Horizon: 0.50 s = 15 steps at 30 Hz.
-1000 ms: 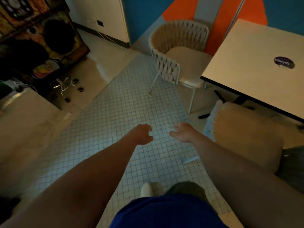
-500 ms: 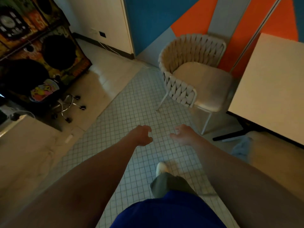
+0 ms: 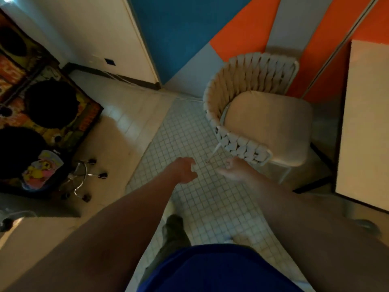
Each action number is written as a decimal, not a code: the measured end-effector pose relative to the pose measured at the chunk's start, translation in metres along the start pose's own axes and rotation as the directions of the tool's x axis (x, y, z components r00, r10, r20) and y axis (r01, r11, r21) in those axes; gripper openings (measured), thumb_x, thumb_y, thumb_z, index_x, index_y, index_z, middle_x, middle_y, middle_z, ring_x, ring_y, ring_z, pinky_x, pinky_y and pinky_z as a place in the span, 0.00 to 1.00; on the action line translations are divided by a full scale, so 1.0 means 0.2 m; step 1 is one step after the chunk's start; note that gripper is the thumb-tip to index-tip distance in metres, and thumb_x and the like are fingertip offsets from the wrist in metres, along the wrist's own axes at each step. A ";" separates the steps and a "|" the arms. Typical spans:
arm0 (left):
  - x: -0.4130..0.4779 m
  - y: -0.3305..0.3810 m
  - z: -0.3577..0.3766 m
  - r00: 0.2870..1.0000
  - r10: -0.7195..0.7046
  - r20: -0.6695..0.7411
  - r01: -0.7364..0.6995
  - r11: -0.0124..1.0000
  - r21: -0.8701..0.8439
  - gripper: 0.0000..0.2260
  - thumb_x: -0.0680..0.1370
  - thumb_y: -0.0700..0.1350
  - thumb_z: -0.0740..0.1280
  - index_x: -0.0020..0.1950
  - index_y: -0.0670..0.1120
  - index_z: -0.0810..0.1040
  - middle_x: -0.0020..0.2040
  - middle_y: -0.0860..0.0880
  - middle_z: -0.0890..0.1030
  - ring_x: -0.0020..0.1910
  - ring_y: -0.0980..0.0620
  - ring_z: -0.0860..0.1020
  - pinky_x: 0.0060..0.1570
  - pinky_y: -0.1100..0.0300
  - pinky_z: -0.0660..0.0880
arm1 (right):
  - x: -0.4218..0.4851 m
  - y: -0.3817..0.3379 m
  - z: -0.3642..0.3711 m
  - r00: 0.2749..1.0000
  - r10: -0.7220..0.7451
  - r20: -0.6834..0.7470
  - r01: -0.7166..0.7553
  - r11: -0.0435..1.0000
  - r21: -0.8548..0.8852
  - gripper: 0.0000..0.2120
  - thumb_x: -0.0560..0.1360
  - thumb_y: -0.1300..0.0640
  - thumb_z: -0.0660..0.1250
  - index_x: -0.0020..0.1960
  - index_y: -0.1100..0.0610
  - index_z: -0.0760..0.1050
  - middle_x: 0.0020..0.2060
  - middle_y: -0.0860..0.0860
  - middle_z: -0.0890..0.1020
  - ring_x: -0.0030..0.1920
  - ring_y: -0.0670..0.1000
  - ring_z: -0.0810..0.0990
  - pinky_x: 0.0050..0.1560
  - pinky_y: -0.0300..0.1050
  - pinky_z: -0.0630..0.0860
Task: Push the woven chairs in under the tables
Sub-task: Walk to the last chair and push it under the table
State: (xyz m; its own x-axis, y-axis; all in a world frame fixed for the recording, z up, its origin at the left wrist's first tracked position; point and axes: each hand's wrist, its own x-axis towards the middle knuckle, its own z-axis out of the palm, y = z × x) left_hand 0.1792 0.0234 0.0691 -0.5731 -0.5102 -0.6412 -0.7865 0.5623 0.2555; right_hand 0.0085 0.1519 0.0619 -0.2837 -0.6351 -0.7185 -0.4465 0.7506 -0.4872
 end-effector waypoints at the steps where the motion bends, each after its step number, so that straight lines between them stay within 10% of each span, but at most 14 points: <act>1: 0.09 -0.04 -0.07 1.000 0.019 0.010 -0.019 1.000 0.022 0.24 0.81 0.52 0.66 0.76 0.48 0.69 0.73 0.44 0.72 0.68 0.46 0.75 0.67 0.53 0.72 | 0.07 -0.05 -0.02 1.000 0.003 -0.016 -0.002 1.000 0.028 0.23 0.80 0.47 0.64 0.66 0.63 0.74 0.53 0.56 0.80 0.46 0.52 0.79 0.40 0.43 0.74; 4: 0.39 -0.18 -0.31 0.997 0.067 0.045 -0.072 0.991 0.110 0.24 0.81 0.53 0.66 0.76 0.48 0.69 0.71 0.45 0.74 0.67 0.47 0.75 0.66 0.54 0.72 | 0.33 -0.17 -0.05 0.992 0.077 -0.099 -0.060 0.984 0.166 0.16 0.79 0.46 0.65 0.38 0.51 0.65 0.34 0.48 0.66 0.30 0.45 0.64 0.32 0.40 0.60; 8: 0.76 -0.31 -0.65 0.984 0.142 0.109 -0.163 0.962 0.221 0.26 0.80 0.53 0.67 0.76 0.47 0.69 0.74 0.44 0.72 0.68 0.46 0.75 0.70 0.51 0.72 | 0.59 -0.39 -0.08 0.977 0.162 -0.138 -0.083 0.887 0.454 0.27 0.77 0.41 0.65 0.69 0.57 0.72 0.64 0.53 0.76 0.63 0.53 0.76 0.55 0.42 0.70; 12: 1.07 -0.28 -0.95 0.963 0.204 0.178 -0.252 0.917 0.308 0.27 0.80 0.54 0.67 0.77 0.46 0.68 0.74 0.43 0.72 0.68 0.46 0.75 0.69 0.51 0.72 | 0.82 -0.52 -0.08 0.936 0.318 -0.151 -0.135 0.720 0.680 0.18 0.76 0.35 0.62 0.44 0.50 0.70 0.44 0.47 0.72 0.50 0.49 0.74 0.54 0.46 0.68; 15: 1.32 -0.18 -1.11 0.941 0.269 0.207 -0.326 0.887 0.326 0.27 0.80 0.54 0.67 0.77 0.47 0.68 0.73 0.42 0.72 0.68 0.44 0.75 0.68 0.50 0.73 | 0.96 -0.61 -0.11 0.892 0.439 -0.106 -0.124 0.465 0.877 0.23 0.78 0.39 0.62 0.51 0.59 0.78 0.50 0.55 0.79 0.56 0.55 0.78 0.62 0.54 0.75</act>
State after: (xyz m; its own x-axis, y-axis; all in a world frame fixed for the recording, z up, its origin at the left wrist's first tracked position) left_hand 0.0055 -0.2757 0.0522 -0.7031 -0.1939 -0.6841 -0.4361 0.8775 0.1994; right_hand -0.0095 -0.0661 -0.0057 -0.5390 -0.2565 -0.8023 0.5719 0.5879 -0.5721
